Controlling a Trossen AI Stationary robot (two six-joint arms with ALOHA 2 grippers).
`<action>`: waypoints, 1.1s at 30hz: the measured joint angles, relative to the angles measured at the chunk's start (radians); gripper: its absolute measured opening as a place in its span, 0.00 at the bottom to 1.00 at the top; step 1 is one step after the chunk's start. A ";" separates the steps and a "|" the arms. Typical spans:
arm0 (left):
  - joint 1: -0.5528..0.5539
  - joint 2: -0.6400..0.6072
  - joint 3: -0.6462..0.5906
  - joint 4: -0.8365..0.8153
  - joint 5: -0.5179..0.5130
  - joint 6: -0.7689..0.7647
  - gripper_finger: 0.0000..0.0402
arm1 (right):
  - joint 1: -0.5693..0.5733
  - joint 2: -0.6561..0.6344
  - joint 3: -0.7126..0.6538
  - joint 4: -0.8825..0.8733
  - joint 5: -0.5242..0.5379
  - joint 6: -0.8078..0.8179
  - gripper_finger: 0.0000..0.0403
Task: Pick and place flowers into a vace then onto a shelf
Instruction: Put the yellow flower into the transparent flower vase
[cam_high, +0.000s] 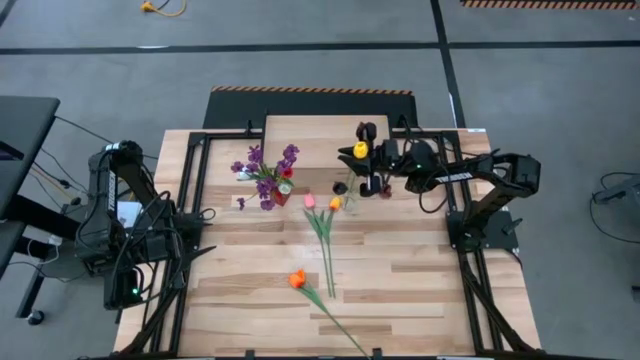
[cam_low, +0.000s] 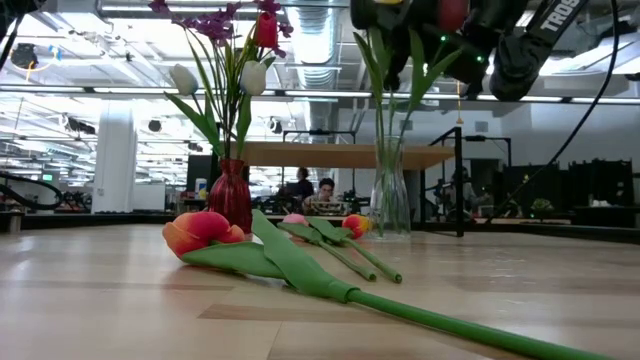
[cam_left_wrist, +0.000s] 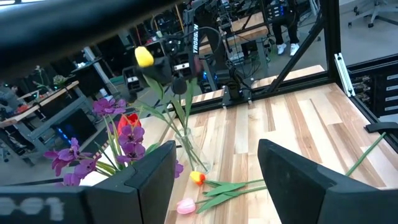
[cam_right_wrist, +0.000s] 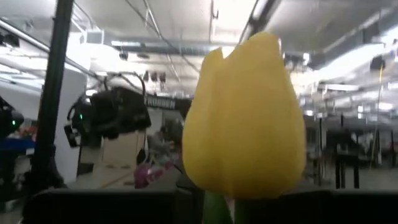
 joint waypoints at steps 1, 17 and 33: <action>0.000 0.000 0.000 0.000 0.000 0.000 0.55 | 0.000 0.000 0.000 -0.023 0.000 0.007 0.19; 0.000 0.000 0.000 0.005 0.000 -0.026 0.55 | 0.038 -0.263 0.000 -0.668 0.036 -0.111 0.58; 0.000 0.000 0.000 0.005 0.004 -0.026 0.55 | 0.035 -0.430 0.042 -1.189 0.113 -0.142 0.54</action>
